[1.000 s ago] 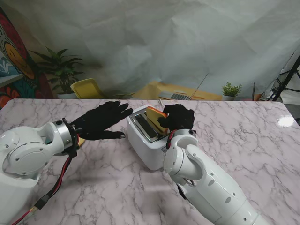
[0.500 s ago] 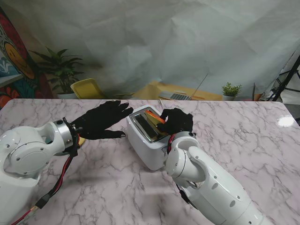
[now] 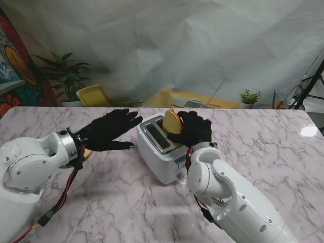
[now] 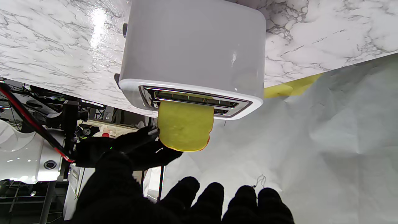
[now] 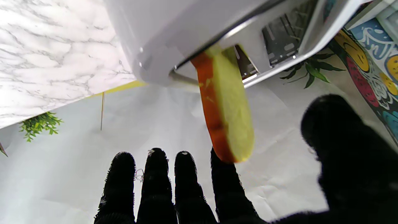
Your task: Toast the toast slices
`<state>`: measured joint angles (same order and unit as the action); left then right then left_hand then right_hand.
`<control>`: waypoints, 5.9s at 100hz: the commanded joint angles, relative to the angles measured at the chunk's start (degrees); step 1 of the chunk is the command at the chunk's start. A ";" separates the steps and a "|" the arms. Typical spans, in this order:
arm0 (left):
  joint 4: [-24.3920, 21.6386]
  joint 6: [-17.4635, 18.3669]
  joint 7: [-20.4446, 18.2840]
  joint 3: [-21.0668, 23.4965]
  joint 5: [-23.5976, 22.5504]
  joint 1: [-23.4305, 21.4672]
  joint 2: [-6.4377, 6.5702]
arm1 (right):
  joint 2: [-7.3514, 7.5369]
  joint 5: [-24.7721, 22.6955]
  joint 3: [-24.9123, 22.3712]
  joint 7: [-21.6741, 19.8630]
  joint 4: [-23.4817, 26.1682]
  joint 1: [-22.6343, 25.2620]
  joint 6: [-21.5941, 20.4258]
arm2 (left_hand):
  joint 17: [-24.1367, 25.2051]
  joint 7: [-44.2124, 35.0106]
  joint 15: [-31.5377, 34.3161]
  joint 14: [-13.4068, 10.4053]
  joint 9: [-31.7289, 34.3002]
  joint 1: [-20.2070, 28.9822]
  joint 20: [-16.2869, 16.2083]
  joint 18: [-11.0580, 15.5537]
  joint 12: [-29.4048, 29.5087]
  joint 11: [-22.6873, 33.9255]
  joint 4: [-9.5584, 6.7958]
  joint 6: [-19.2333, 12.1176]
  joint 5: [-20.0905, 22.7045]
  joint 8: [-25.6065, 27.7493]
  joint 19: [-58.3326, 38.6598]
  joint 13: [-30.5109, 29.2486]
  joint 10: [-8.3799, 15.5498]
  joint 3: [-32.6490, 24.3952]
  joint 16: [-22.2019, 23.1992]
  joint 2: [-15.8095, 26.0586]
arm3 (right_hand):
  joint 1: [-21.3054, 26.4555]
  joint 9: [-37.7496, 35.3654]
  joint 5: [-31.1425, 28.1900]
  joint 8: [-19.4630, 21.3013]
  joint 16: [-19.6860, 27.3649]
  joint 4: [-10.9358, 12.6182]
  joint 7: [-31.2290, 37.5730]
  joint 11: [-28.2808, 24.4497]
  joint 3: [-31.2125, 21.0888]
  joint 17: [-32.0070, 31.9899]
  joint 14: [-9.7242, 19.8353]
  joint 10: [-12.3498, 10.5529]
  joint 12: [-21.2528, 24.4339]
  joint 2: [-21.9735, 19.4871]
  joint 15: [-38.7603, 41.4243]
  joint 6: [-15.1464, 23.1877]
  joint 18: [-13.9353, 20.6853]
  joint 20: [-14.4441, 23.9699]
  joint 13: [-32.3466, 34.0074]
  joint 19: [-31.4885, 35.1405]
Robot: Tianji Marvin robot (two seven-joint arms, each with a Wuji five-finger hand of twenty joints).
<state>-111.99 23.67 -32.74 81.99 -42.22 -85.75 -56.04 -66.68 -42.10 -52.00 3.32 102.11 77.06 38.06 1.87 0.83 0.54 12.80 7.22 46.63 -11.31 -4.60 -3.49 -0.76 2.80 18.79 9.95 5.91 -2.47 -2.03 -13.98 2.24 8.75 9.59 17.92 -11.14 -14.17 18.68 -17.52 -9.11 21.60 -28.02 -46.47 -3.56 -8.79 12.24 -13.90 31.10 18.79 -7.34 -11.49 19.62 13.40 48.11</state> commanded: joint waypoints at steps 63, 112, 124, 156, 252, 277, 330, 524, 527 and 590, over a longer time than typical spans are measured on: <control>-5.45 -7.26 -1.57 9.46 -6.12 -11.42 -0.72 | 4.54 -11.77 -25.40 -2.87 17.99 26.28 -41.17 | 0.45 1.48 -0.82 1.95 -2.93 -2.24 -0.39 0.05 -0.01 -1.09 -0.68 3.63 -2.14 -0.99 1.81 1.66 -1.36 0.60 0.68 0.35 | -4.31 1.79 3.22 1.93 8.60 3.25 -21.59 22.19 20.92 -0.95 6.69 -4.91 5.27 -14.40 -17.03 -1.07 8.80 -3.25 -7.99 -27.73; -1.25 -17.09 8.78 12.91 -24.99 -22.06 -2.89 | 5.28 -18.71 -28.38 0.61 19.88 34.40 -53.07 | 0.86 1.01 -0.96 4.64 -3.37 -4.19 -1.33 -1.58 2.07 -1.49 -0.86 9.80 -1.48 -4.22 1.55 2.03 -5.89 0.08 1.72 -8.15 | -4.11 1.22 0.20 0.69 10.28 3.07 -18.43 13.42 20.69 2.83 6.90 -4.01 3.93 -13.95 -12.70 -2.12 10.06 -4.92 -6.71 -32.03; 1.73 -18.83 9.77 12.61 -26.67 -22.08 -2.91 | 5.27 -18.51 -28.01 0.83 19.80 34.79 -52.97 | -0.32 0.34 -0.59 4.67 -3.17 -3.85 -0.83 -1.48 1.17 -1.05 -1.04 10.07 -1.52 -2.10 1.75 1.72 -6.11 -0.52 2.07 -9.97 | -4.04 1.19 -0.01 0.56 10.34 3.01 -18.03 12.95 20.85 3.10 6.92 -4.12 3.82 -14.43 -12.58 -2.04 9.96 -5.00 -6.30 -32.11; 11.96 -23.06 15.63 8.35 -28.93 -17.29 -2.77 | 5.21 -18.40 -27.34 1.64 19.34 35.38 -52.59 | -6.54 -1.62 7.20 4.89 -1.37 -1.42 -0.56 -2.00 -8.49 1.05 -1.54 9.15 -0.53 10.48 -0.50 -1.60 -5.47 -0.98 3.99 -12.96 | -3.33 1.07 -0.46 0.27 10.35 3.02 -16.76 10.87 21.31 3.71 6.87 -4.31 3.05 -15.03 -12.29 -1.81 9.53 -5.01 -5.26 -31.78; 32.45 -28.34 22.27 -6.11 -26.47 -1.19 -1.83 | 4.83 -17.60 -27.89 4.53 18.61 36.86 -52.95 | -5.87 -3.50 19.68 3.79 8.14 5.72 -4.71 -0.40 -12.54 3.01 -1.62 6.48 7.21 13.95 -25.61 -6.35 -4.37 -1.72 6.74 -15.79 | -4.21 0.98 -0.94 -1.04 10.16 2.65 -13.12 6.20 17.97 3.99 7.02 -5.34 1.33 -15.84 -11.88 -0.80 9.04 -4.84 -3.41 -29.24; 34.67 -29.20 24.19 -8.01 -25.64 0.46 -1.90 | 4.79 -17.69 -27.89 4.88 18.52 37.00 -52.77 | -10.19 -6.18 23.14 2.06 15.90 14.13 -7.02 0.65 -15.04 5.62 -1.39 2.91 13.50 15.59 -31.76 -13.77 -2.06 -2.77 9.22 -18.43 | -4.32 0.98 -0.92 -1.51 10.13 2.52 -12.24 5.39 17.90 3.88 7.22 -5.37 1.05 -16.59 -11.89 -0.70 9.00 -4.99 -3.22 -28.60; 36.93 -31.38 29.08 -8.55 -23.99 1.17 -2.43 | 4.78 -18.08 -27.47 5.56 17.98 36.68 -52.33 | -17.63 -30.15 25.37 -1.44 21.11 27.32 -8.59 1.84 -16.70 23.18 -1.02 -3.64 13.52 18.78 -37.68 -24.96 1.95 -15.95 15.99 -18.75 | -3.95 1.08 -0.91 -2.64 10.15 2.43 -10.53 4.22 18.42 3.35 7.37 -5.38 0.70 -17.49 -11.98 -0.65 9.02 -5.39 -2.85 -26.67; 26.71 -23.89 38.16 5.22 -27.59 -1.97 -3.37 | 4.65 -17.46 -26.17 6.35 17.12 33.91 -52.22 | -23.14 -57.18 34.86 -2.93 43.18 27.34 -14.62 -1.25 -41.95 26.69 -0.53 -13.30 20.78 28.11 -54.43 -41.14 7.49 -25.99 42.69 -24.47 | -3.45 0.58 -1.79 -5.97 10.24 2.21 -7.47 1.85 19.21 -0.25 7.07 -4.45 -0.05 -19.78 -12.19 -0.69 9.35 -12.12 -1.04 -12.68; 26.39 -23.55 38.41 5.55 -27.40 -1.93 -3.42 | 4.68 -17.45 -26.49 5.88 17.58 34.04 -52.46 | -23.17 -57.29 34.71 -3.01 43.29 27.34 -14.57 -1.12 -41.96 26.57 -0.54 -13.57 20.91 27.88 -54.35 -41.19 7.69 -25.79 42.67 -24.43 | -3.51 0.50 -1.86 -5.98 10.24 2.20 -7.41 1.84 19.25 -0.21 7.07 -4.51 -0.05 -19.77 -12.18 -0.65 9.34 -12.19 -1.00 -12.59; 15.99 -7.20 40.46 9.35 -13.93 -0.64 -5.43 | 5.20 -16.86 -28.74 0.04 21.07 33.51 -55.66 | -25.14 -59.06 31.40 -5.17 45.71 27.32 -13.65 1.42 -42.55 24.24 -1.07 -18.03 22.76 25.30 -52.06 -43.58 10.83 -22.52 42.68 -24.32 | -3.96 0.34 -1.76 -6.53 10.30 2.23 -7.13 2.16 20.09 -0.38 6.89 -4.29 0.07 -20.17 -12.33 -0.85 9.27 -13.83 -0.76 -11.18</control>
<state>-94.29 16.49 9.08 91.59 -57.30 -87.47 -60.95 -61.70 -59.13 -80.50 3.88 122.22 110.75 -17.25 -23.03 -50.73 33.36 7.94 49.56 69.28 -24.91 -5.44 -44.19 22.82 4.68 4.66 29.77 30.16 -55.59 -43.97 -5.30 -21.32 51.19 -15.63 15.07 -10.49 -14.52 13.55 -9.32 -7.28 14.03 -25.19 -27.39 -2.70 -2.74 7.81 -13.78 12.39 6.05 -7.94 -3.46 6.84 11.74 36.45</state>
